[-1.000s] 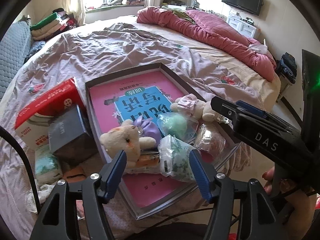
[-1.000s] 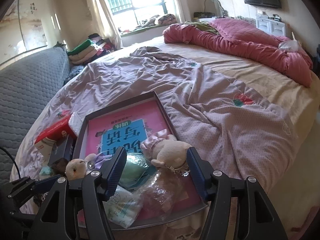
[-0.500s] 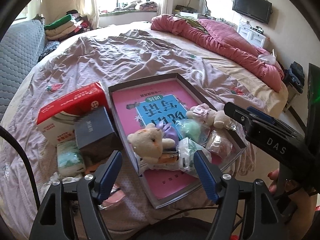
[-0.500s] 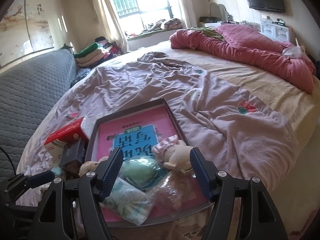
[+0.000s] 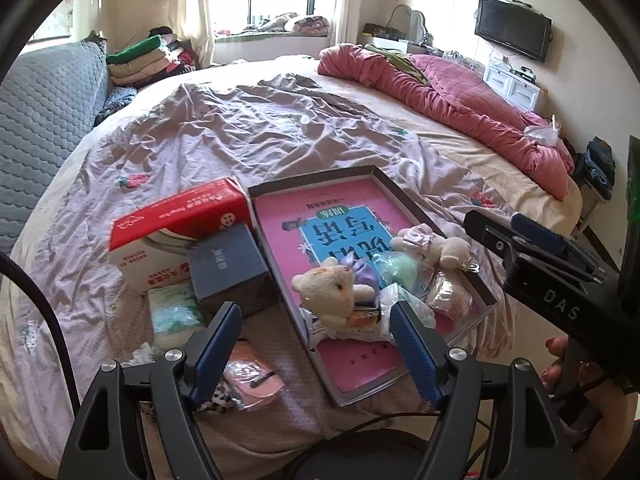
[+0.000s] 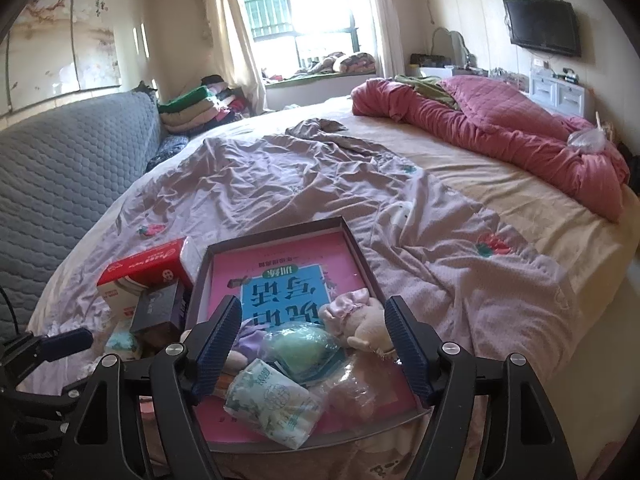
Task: Organize soft objects
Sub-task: 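Move both open tools back toward the pile beside the tray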
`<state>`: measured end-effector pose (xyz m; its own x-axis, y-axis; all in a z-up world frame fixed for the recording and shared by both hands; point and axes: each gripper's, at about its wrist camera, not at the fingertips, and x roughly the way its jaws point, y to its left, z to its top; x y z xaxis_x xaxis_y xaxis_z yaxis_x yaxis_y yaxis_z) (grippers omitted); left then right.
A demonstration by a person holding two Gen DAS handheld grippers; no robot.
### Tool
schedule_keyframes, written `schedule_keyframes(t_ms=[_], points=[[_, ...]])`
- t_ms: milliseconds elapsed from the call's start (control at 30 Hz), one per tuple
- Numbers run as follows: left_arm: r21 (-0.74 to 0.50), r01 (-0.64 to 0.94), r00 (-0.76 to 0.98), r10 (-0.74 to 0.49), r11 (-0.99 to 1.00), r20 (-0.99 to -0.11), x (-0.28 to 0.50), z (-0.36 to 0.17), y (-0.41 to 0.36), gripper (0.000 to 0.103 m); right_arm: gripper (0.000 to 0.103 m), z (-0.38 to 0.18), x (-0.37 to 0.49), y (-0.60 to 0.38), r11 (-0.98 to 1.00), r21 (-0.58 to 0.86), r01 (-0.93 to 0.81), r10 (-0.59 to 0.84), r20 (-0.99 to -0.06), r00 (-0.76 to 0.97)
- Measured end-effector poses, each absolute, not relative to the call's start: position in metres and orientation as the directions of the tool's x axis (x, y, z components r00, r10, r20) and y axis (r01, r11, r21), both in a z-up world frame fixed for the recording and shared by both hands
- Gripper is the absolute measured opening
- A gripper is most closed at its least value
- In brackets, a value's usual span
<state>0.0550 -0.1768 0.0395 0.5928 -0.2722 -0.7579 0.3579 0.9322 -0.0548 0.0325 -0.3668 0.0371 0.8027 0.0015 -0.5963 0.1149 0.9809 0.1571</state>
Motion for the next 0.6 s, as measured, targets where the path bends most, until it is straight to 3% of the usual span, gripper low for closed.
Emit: schedule_keyframes(t_ms=[600], points=[[-0.056,0.288,0.624,-0.231,0.956,-0.746,0.045,0.055,-0.129,0.078,0.082,0.073,0.021,-0.320,0.993,0.120,0.014,0.051,-0.520,0.852]])
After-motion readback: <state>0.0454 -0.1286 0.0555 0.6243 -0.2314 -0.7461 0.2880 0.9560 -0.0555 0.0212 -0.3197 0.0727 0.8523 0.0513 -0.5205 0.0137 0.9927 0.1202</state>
